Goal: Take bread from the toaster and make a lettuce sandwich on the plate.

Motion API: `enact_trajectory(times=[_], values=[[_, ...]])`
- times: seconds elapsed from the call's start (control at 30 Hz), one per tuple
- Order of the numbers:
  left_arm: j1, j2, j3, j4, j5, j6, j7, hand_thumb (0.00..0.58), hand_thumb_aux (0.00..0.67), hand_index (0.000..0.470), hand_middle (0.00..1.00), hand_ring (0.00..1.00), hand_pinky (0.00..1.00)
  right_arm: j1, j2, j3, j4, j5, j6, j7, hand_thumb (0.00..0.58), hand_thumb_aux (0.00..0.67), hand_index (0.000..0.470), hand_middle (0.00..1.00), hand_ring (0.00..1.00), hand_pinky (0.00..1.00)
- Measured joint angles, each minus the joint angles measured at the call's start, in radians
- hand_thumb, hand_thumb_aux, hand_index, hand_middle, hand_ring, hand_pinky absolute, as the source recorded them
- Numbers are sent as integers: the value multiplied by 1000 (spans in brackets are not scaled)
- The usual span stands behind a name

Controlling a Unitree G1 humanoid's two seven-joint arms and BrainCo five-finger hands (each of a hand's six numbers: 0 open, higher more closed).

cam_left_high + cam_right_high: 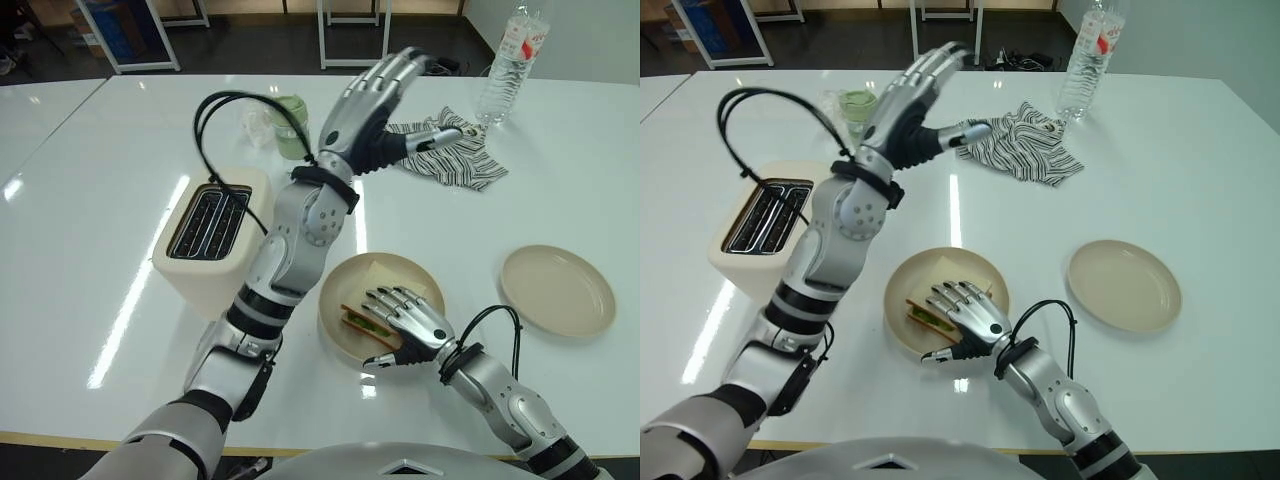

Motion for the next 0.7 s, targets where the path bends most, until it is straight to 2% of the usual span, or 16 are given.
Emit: enact_trajectory(times=[0.2, 0.43, 0.53, 0.57, 0.6, 0.63, 0.67, 0.7], values=[[190, -29, 42, 4, -92, -76, 107, 0, 0, 0, 0, 0, 0, 61, -45, -61, -27, 60, -32, -81, 0, 0, 0, 0, 0, 0], [298, -23, 47, 25, -129, -168, 171, 0, 0, 0, 0, 0, 0, 103, -85, -155, -67, 99, -59, -144, 0, 0, 0, 0, 0, 0], [360, -19, 63, -14, -185, -240, 176, 0, 0, 0, 16, 16, 16, 121, -91, -215, -97, 159, -84, -173, 0, 0, 0, 0, 0, 0], [386, -18, 70, -35, -213, -264, 165, 0, 0, 0, 235, 235, 235, 124, -91, -236, -106, 184, -94, -181, 0, 0, 0, 0, 0, 0], [412, -15, 74, -62, -245, -283, 153, 116, 71, 50, 439, 439, 439, 128, -91, -258, -115, 208, -104, -187, 0, 0, 0, 0, 0, 0], [435, -9, 79, -85, -269, -298, 141, 325, 226, 159, 655, 655, 655, 131, -92, -274, -120, 230, -111, -189, 183, 116, 81, 4, 4, 4], [454, -4, 83, -104, -287, -307, 131, 454, 357, 251, 875, 875, 875, 135, -92, -289, -125, 247, -118, -190, 460, 365, 256, 557, 557, 557], [472, 3, 90, -127, -301, -314, 117, 541, 497, 348, 1000, 1000, 1000, 144, -92, -305, -136, 277, -128, -190, 580, 670, 470, 1000, 1000, 1000]])
